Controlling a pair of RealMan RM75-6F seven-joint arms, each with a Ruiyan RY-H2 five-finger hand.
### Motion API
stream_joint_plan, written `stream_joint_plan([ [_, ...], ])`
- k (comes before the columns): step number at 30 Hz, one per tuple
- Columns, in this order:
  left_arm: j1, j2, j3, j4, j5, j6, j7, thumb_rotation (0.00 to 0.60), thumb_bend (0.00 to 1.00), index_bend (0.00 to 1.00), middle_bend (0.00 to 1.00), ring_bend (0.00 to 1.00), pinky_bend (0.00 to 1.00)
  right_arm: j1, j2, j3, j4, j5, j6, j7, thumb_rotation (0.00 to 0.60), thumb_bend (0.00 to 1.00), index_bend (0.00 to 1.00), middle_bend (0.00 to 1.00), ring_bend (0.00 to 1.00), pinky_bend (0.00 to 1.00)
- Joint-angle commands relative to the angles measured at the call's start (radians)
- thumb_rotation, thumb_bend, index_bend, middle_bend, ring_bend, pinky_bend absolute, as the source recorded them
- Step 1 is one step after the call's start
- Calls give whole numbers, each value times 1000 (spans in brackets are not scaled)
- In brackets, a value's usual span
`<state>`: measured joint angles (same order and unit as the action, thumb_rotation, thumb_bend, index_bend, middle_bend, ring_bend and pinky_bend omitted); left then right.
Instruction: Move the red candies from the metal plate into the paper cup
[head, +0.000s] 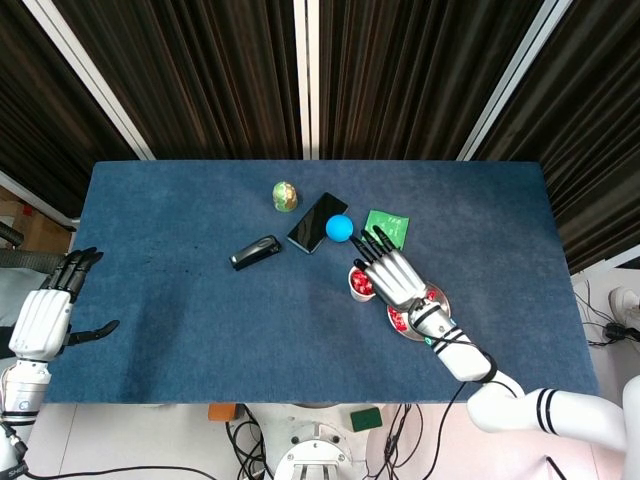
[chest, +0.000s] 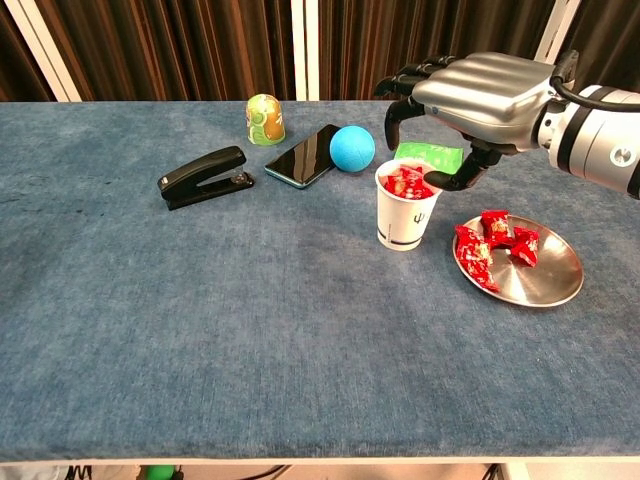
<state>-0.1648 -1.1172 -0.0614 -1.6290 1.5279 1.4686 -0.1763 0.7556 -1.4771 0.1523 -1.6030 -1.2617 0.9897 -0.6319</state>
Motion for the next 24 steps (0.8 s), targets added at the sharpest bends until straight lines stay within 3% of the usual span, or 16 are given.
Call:
stream_joint_plan([
  [1,0,0,0,0,0,0,-1,600,86,110,66,51,223,-6,8,-5,-9,-12,16,7,600,341,349,31,0,0],
  [7,0,0,0,1,2,1,-2,600,86,110,65,51,223,-60,68,-23,-54,-53,103,43,600,341,319,31,0,0],
  [17,5,0,-1,-9,11,17,13,600,86,110,66,51,223,-285,244,-98,-90,-144,368,251,600,358,11,11,0,0],
  [24,14,3,0,-18,13,35,40,600,85,110,66,51,222,-496,320,-168,4,-110,517,485,600,360,0,0,0,0],
])
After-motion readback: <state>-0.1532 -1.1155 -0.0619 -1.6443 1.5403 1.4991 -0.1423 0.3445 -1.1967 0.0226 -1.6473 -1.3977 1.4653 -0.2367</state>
